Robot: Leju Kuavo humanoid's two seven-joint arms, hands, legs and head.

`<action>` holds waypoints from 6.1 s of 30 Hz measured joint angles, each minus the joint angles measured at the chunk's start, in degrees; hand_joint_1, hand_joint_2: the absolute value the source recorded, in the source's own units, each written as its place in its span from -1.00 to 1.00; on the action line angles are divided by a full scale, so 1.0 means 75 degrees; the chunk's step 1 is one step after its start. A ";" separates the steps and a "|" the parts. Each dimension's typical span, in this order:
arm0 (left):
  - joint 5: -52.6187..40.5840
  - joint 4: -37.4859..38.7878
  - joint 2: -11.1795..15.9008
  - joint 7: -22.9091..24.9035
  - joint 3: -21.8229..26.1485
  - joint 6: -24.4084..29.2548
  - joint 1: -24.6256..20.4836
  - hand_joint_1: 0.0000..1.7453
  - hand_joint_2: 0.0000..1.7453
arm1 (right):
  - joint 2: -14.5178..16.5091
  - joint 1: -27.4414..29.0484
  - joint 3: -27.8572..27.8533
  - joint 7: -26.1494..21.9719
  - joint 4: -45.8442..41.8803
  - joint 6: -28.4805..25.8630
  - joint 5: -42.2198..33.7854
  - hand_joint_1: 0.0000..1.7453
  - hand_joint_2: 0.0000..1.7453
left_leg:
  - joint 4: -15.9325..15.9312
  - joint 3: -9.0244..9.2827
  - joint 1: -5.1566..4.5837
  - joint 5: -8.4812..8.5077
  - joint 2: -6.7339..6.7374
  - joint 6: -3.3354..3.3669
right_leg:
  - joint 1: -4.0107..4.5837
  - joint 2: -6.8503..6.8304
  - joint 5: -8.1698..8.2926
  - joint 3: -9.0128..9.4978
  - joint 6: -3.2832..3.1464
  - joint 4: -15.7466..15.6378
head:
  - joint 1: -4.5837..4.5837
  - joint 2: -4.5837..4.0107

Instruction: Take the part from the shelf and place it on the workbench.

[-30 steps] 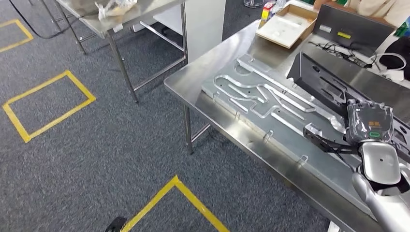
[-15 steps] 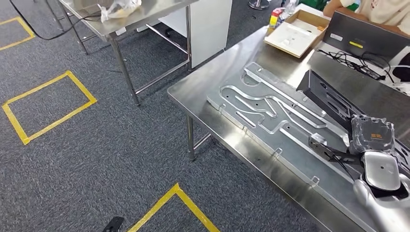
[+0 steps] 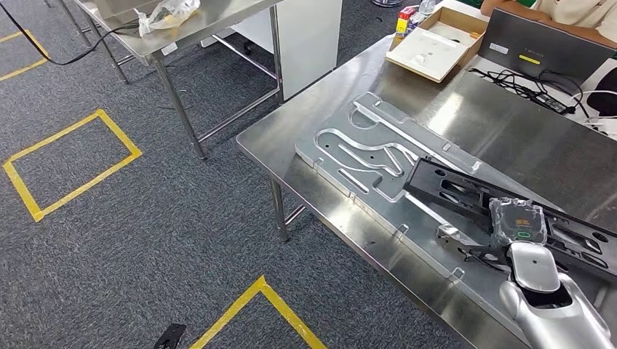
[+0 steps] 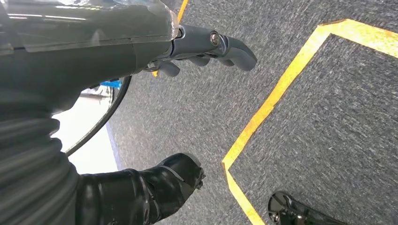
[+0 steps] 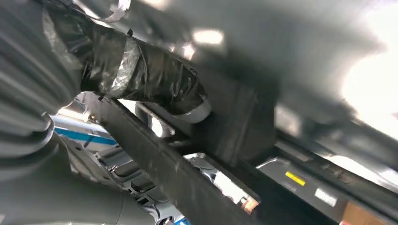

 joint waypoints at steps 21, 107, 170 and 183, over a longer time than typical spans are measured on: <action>-0.0076 0.0001 0.0000 0.0412 0.0067 -0.0525 0.0003 -1.00 -1.00 | 0.0804 -0.0294 0.0678 0.0340 -0.0415 -0.0678 0.0223 -1.00 -1.00 | -0.0006 0.0101 0.0001 -0.0011 0.0057 -0.0055 | -0.0016 0.0054 0.0002 0.0081 -0.0014 0.0011 | 0.0003 0.0000; -0.0658 0.0003 0.0034 0.0737 -0.0011 -0.0651 0.0006 -1.00 -1.00 | 0.2572 0.1279 0.3405 -0.0156 -0.5669 -0.2194 -0.1846 -1.00 1.00 | 0.0384 -0.0617 0.0048 0.0334 -0.0511 0.0038 | -0.0130 0.0089 -0.0921 -0.0224 0.0073 0.1517 | -0.0065 0.0001; -0.0643 0.0029 -0.0012 0.1233 -0.0184 -0.0665 0.0000 -1.00 -1.00 | 0.2505 0.0887 0.3640 0.0013 -0.5624 -0.1809 -0.2278 -1.00 1.00 | 0.0394 -0.0833 0.0055 0.0517 -0.0767 -0.0014 | -0.0066 0.0597 -0.0750 0.0379 -0.0128 0.0619 | 0.0025 0.0002; -0.0619 0.0035 -0.0011 0.1445 -0.0179 -0.0817 0.0020 -1.00 -1.00 | 0.2385 0.0669 0.3774 -0.0233 -0.5676 -0.1339 -0.2600 -1.00 1.00 | 0.1647 -0.1422 0.0091 -0.0013 0.0117 -0.0423 | -0.0084 -0.0554 -0.0570 0.0652 -0.0223 -0.0047 | -0.0034 0.0001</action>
